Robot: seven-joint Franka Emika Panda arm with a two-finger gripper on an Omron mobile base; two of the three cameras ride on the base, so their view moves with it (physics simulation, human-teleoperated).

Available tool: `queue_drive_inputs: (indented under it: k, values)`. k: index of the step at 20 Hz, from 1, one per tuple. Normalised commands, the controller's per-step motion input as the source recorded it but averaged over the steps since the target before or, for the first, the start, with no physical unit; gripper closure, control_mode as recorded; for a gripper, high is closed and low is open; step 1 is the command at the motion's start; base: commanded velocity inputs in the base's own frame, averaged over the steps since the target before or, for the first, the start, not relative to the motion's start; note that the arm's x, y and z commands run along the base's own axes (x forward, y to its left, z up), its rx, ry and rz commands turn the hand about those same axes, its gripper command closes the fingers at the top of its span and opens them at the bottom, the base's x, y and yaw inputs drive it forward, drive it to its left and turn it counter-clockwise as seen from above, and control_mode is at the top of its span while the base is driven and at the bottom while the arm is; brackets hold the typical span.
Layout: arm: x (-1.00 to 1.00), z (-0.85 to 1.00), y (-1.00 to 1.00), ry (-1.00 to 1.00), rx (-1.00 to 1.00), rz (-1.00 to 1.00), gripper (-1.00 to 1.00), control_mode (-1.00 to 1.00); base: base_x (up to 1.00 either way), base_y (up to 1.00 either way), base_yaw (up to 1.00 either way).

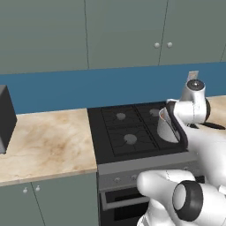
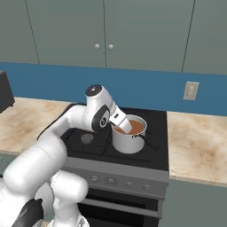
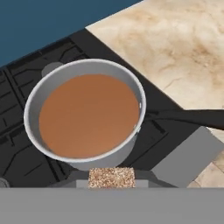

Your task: Pick up the sugar cube(s) and place them in the saucepan with hot chocolate.

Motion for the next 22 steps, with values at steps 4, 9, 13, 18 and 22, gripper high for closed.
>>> queue_drive_inputs:
  k: [4,9,13,18,22]
  values:
    - [0.31,-0.13,-0.28,0.14,0.00,0.00,1.00,-1.00,0.00,0.00,0.00]
    - [0.41,-0.16,-0.29,0.10,0.00,0.00,1.00,-1.00,0.00,0.00,0.00]
    - [0.40,-0.26,-0.18,0.06,-0.01,0.00,1.00,-1.00,0.00,0.00,0.00]
    - [0.43,-0.23,-0.18,0.05,0.00,0.00,1.00,-1.00,0.00,0.00,0.00]
    - [0.25,-0.09,-0.11,0.00,0.00,0.00,1.00,-1.00,0.00,0.00,0.00]
